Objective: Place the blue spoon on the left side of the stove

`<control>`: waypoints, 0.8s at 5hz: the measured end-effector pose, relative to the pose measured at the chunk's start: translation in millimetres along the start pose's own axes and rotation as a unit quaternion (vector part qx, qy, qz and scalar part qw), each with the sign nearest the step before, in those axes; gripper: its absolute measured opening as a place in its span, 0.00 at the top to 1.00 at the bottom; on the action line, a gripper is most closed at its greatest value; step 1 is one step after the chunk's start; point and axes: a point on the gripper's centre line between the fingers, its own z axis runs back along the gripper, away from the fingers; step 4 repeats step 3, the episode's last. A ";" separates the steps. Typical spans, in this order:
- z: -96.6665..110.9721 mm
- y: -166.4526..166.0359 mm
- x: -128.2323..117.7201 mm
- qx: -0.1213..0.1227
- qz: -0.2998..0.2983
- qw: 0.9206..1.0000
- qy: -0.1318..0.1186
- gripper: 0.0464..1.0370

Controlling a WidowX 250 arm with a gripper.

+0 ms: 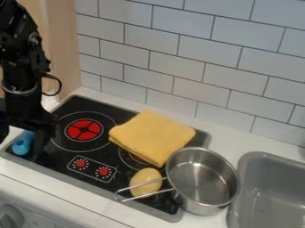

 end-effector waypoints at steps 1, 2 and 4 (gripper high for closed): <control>9.3 -3.6 0.3 -0.010 -0.007 1.000 -0.008 0.04; 41.9 -12.1 11.6 -0.022 -0.024 0.997 -0.074 0.04; 53.8 -18.4 16.3 -0.043 -0.056 0.992 -0.105 0.04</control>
